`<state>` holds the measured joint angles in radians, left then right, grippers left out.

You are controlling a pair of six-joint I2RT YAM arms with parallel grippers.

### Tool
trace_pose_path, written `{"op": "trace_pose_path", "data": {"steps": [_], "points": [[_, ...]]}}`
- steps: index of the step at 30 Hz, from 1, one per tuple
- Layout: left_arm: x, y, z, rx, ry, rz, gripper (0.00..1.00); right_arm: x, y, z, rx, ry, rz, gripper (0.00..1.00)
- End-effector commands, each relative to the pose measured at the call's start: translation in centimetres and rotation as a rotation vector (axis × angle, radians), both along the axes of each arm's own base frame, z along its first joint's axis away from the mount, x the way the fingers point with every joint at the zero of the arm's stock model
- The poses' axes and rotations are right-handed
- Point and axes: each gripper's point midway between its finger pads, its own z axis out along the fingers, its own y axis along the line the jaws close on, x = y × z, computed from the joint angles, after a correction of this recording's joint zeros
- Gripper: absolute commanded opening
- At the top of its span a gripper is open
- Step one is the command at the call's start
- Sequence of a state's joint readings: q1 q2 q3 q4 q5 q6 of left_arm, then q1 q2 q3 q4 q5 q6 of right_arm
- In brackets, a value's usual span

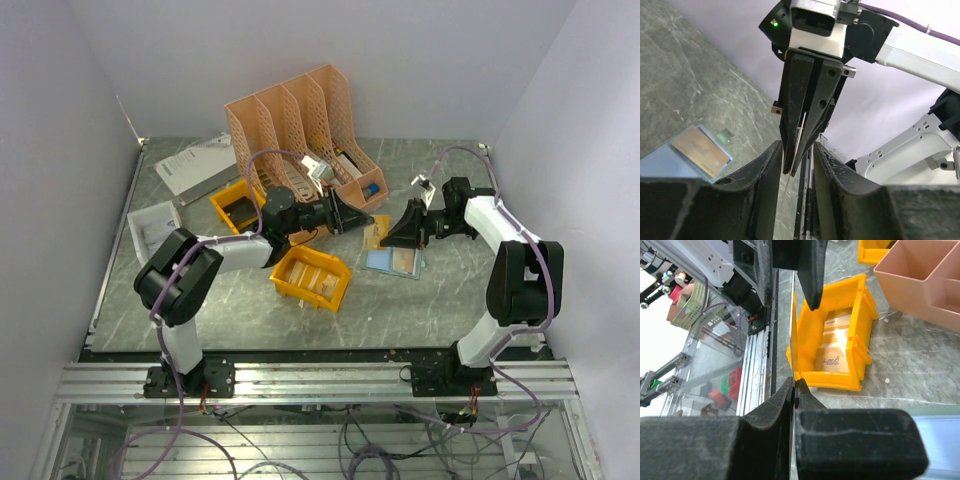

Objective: Put the credit cards into the card holder
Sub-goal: Pick up the credit card from the storage box.

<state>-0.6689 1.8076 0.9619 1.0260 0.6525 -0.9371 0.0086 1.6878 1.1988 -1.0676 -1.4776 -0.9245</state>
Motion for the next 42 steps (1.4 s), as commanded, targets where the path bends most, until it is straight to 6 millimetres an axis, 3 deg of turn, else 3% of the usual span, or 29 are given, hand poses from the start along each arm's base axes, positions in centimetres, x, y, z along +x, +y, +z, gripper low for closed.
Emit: {"op": "trace_pose_path", "data": {"steps": [1, 19, 39, 42], "points": [[-0.7, -0.3, 1.7, 0.042, -0.078, -0.059, 0.39, 0.3, 0.4, 0.0, -0.003, -0.018, 0.016, 0.0], [-1.0, -0.1, 0.8, 0.107, -0.068, -0.122, 0.25, 0.4, 0.4, -0.3, -0.016, -0.014, 0.02, 0.0], [-0.6, -0.1, 1.7, 0.082, -0.072, -0.135, 0.24, 0.3, 0.5, -0.9, -0.03, -0.002, 0.027, 0.0], [-0.7, -0.1, 1.7, 0.075, -0.071, -0.139, 0.16, 0.3, 0.5, -0.9, -0.031, 0.001, 0.029, 0.0]]}}
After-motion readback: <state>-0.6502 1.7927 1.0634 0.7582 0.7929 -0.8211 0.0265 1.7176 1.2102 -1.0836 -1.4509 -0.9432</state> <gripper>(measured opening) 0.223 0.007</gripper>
